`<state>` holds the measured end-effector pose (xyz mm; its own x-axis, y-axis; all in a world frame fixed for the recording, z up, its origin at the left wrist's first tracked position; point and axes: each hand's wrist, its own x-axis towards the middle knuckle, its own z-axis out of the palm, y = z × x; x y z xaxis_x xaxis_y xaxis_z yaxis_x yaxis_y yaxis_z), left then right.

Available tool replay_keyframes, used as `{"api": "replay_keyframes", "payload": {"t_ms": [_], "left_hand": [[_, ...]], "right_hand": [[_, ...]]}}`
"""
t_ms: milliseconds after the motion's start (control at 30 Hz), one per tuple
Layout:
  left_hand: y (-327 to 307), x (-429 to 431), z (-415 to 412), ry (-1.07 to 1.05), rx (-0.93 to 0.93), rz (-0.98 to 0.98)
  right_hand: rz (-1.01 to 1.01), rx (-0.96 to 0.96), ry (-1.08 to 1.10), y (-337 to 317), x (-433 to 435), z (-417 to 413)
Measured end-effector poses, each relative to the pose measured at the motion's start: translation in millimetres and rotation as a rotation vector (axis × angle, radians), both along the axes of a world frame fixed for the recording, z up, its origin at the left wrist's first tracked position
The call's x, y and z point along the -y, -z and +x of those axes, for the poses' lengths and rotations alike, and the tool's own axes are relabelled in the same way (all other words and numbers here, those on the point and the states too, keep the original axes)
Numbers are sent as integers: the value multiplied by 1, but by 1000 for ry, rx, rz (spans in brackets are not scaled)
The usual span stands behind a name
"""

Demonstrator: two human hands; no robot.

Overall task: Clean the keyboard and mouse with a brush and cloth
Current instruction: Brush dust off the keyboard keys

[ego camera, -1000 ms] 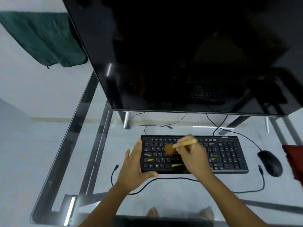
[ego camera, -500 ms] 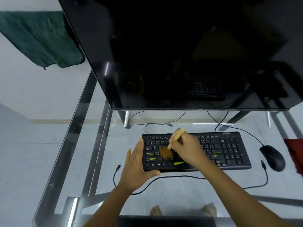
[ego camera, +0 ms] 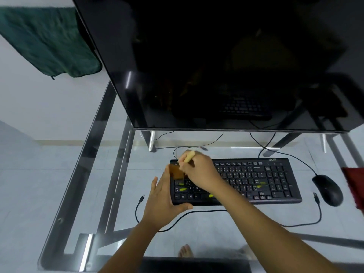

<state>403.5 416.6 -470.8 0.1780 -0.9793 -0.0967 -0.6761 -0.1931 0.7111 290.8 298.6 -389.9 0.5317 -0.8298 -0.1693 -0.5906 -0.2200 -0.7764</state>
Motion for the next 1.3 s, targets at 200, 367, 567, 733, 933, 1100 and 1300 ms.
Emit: {"api": "replay_keyframes", "payload": {"t_ms": [200,367,567,733,933,1100,1300], "left_hand": [[-1,-1,0,5,7,-8],[-1,-1,0,17,-17,-3],[1,-1,0,11,-20,4],[4,-2,-1,-2,-14,-9],[2,-2,-1,17,-2,-24],[0,-3,-2,19,12,-16],[0,-5,-3,13,23,-33]], "right_hand": [[73,120,49,1,-4,-14],[-148,166,311,8,-5,-43],[-40,91,369,7,-14,-70],[70,7,-9,3,-42,-74],[-6,79,125,-1,-24,-78],[-155,78,279,-6,-5,-73],[-102,9,146,-4,7,-60]]}}
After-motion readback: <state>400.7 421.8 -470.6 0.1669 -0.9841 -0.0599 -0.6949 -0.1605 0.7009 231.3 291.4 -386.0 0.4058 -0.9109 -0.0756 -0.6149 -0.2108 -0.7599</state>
